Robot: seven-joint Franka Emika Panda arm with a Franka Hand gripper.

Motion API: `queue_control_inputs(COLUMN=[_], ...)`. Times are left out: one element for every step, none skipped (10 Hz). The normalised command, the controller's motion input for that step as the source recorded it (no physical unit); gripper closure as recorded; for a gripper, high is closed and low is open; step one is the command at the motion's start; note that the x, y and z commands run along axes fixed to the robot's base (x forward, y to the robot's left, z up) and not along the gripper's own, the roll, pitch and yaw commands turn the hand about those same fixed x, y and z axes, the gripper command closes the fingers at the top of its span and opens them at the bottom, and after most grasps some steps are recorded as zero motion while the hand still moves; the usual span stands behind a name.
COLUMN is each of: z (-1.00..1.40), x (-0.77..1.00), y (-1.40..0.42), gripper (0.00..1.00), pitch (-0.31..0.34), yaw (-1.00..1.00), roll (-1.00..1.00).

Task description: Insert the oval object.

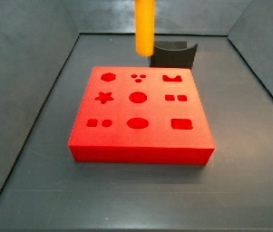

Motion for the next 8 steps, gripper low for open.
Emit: queue_control_inputs(z=[-0.21, -0.21, -0.19, -0.17, -0.15, -0.17, -0.21, -0.25], x=[0.24, 0.13, 0.01, 0.00, 0.00, 0.00, 0.00, 0.00], y=[-0.01, -0.03, 0.00, -0.03, -0.11, -0.12, -0.13, -0.22], gripper=[1.00, 1.00, 1.00, 1.00, 1.00, 1.00, 1.00, 1.00], pitch=[0.000, 0.000, 0.000, 0.000, 0.041, 0.053, 0.084, 0.129], yaw=[0.73, 0.80, 0.90, 0.97, 0.93, 0.92, 0.90, 0.80], roll=[0.23, 0.18, 0.11, 0.01, 0.00, -0.01, -0.02, -0.04])
